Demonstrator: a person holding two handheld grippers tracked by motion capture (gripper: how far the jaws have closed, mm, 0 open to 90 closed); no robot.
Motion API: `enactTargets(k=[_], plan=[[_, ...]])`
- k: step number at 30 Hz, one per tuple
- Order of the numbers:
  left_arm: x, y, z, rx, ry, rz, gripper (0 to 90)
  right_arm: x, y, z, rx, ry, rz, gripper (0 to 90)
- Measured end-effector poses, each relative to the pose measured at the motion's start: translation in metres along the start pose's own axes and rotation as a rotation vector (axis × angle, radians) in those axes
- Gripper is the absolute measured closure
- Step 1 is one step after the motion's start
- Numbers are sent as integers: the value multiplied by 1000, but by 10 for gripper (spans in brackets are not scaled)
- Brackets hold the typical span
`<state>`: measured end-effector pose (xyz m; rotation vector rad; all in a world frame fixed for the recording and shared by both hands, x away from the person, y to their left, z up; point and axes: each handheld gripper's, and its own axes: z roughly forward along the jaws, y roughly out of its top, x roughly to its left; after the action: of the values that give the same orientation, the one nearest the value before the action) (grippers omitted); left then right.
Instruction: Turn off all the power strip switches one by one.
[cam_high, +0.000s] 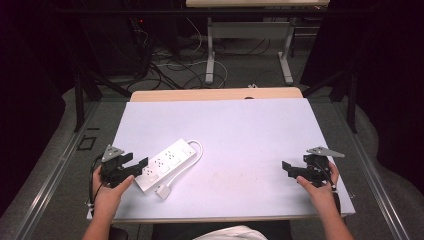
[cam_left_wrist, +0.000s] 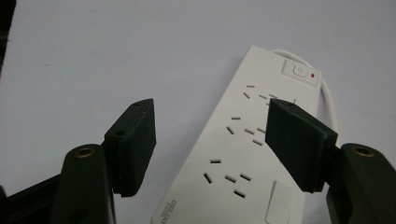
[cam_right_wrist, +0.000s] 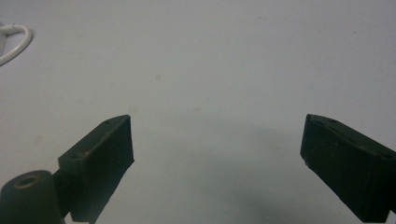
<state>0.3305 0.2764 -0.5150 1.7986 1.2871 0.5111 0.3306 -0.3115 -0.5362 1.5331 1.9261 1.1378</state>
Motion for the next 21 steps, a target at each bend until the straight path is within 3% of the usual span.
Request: enactTargets(k=[3,11,15,21], plan=[[6,-2,0,-10,-2,-28,312,0,0,0,0,-1,3,90],[20,-6,5,13,5,-61,11,-2,-1,1,3,-1,0,90],[22,-6,4,-5,-15,-106,1,-3,-1,1,6,-3,7,90],[28,-9,7,-13,-5,-109,1,-3,-1,2,8,-7,2,90]])
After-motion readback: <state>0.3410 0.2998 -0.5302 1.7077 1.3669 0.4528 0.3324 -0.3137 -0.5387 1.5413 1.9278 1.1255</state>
